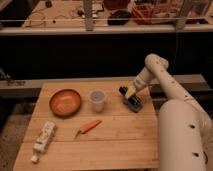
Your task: Place the eraser on the white sponge
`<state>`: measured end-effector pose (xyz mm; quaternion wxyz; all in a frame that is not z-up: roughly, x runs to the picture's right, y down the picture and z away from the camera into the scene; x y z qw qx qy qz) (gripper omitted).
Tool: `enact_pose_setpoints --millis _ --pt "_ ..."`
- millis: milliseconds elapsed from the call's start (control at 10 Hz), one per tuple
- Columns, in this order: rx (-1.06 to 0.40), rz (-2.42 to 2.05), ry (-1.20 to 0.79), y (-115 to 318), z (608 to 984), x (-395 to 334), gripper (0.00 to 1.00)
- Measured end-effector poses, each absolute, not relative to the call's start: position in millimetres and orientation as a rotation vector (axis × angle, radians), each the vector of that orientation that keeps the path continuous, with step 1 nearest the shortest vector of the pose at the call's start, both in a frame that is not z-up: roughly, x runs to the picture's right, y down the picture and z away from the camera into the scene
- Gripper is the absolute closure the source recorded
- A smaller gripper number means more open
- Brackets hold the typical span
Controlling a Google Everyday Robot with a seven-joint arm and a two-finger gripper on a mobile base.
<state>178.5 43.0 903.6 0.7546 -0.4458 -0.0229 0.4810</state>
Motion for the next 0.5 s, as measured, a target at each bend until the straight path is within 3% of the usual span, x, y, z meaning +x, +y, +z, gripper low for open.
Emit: enact_pose_setpoints --millis 200,500 --pt "-0.971 1.057 -0.051 41.8 904.0 179.7 0.85" --pt "-0.972 1.062 -0.048 43.0 903.8 180.4 0.85"
